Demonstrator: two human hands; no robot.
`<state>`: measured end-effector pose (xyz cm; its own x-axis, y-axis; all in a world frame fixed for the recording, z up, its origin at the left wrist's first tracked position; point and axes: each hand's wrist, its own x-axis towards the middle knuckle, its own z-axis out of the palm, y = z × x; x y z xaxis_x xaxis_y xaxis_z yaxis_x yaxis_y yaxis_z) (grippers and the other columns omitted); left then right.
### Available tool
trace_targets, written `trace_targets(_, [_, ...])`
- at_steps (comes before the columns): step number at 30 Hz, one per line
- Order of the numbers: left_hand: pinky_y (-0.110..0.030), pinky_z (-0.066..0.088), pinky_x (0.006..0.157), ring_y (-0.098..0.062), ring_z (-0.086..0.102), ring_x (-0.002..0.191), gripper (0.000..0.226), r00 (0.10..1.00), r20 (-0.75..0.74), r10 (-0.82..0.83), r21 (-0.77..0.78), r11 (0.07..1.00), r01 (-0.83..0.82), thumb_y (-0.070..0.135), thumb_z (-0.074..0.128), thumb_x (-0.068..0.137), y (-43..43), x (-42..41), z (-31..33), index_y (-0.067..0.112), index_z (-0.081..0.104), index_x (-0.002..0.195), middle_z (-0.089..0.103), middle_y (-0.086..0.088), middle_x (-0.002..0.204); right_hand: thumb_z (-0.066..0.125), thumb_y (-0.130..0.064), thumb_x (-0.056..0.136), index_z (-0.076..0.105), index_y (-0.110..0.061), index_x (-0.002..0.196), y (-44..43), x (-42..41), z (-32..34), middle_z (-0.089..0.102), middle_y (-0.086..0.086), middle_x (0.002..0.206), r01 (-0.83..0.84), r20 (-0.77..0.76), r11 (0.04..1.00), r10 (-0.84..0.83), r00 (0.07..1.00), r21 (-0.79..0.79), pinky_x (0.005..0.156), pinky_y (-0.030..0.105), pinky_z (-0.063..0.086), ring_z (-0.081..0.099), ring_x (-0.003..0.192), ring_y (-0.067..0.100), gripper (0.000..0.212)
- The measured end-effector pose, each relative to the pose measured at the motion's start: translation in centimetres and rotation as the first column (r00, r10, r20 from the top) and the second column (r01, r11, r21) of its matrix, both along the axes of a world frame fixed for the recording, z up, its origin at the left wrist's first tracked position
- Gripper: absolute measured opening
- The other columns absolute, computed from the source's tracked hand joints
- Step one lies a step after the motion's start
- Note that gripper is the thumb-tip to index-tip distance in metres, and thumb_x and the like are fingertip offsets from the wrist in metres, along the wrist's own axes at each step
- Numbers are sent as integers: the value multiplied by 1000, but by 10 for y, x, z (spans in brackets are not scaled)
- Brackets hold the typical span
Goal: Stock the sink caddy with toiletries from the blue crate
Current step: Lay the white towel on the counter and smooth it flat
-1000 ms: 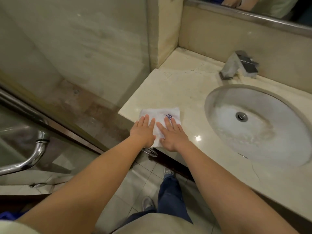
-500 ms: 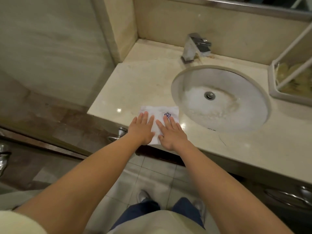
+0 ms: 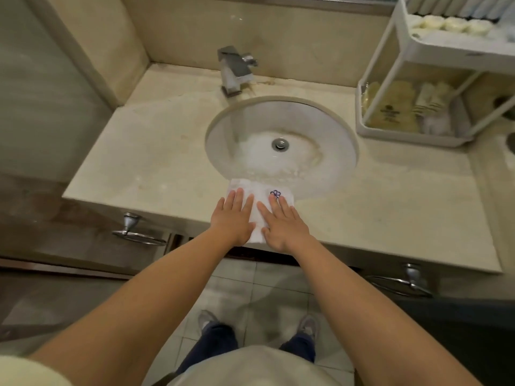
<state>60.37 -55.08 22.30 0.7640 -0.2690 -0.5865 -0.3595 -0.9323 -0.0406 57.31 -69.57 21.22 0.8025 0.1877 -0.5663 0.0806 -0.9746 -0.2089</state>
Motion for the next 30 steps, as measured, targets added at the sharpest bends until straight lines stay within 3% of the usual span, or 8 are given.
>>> trace_targets(16, [-44,-8,120,-28,-22,146,69,990,29,-141,-54,988,142,46,19,103,-216,-32,-8,18,-21,151,-28,-12,157,29,-28,102,-15,-33,154,-214,-45,8,-30,-2,158,148,-64,988,-150,987,-36,122,40,-7,-27,146,18,69])
trace_targets(30, [-45,-8,120,-29,-23,146,69,969,39,-244,-78,966,246,47,20,103,-341,-23,-8,18,-21,151,-28,-13,157,37,-32,98,-18,-36,152,-336,-50,3,-32,-3,158,245,-68,965,-252,965,-89,120,43,-8,-28,146,17,77])
